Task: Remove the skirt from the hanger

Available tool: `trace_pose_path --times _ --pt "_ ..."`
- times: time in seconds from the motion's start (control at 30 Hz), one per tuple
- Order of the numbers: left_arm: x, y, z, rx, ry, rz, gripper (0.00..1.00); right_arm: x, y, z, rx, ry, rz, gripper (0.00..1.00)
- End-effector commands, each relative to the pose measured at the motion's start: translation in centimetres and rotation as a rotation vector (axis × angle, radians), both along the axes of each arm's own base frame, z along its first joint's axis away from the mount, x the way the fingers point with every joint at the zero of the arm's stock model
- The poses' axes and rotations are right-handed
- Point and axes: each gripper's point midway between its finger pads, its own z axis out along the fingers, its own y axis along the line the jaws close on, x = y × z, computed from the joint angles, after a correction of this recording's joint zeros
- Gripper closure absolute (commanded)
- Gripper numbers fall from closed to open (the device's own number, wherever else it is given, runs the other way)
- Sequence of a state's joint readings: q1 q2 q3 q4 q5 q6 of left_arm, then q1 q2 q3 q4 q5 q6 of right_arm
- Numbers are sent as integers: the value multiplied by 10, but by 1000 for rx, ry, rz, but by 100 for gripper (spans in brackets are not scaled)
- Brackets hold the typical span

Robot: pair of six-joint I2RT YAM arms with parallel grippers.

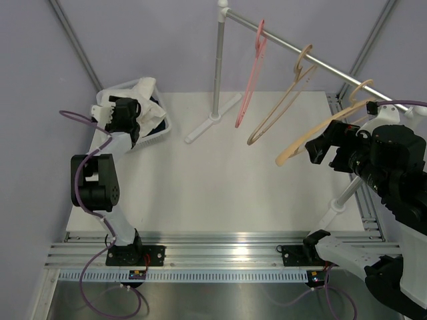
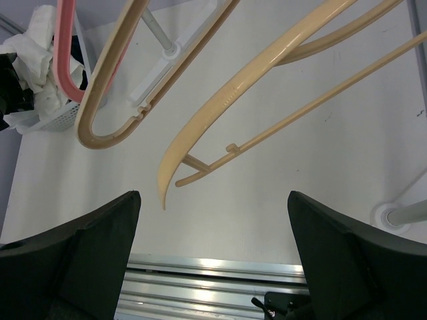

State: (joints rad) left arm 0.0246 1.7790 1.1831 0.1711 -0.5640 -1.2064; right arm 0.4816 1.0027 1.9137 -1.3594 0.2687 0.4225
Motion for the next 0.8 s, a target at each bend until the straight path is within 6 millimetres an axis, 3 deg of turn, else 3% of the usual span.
trace_pose_path --times 0.0,0.43,0.7,0.77 --pt "-1 1 39 -21 -108 -4 1 -9 -4 -7 -4 35 -4 0" --pt "-9 -21 93 -73 -233 -116 1 -18 -10 -8 26 22 -28 1" --pt "-28 -38 108 -131 -257 -171 1 -23 -7 -18 67 54 -32 1" --pt "-37 -46 101 -148 -234 -185 1 -26 -7 -21 72 65 -36 1"
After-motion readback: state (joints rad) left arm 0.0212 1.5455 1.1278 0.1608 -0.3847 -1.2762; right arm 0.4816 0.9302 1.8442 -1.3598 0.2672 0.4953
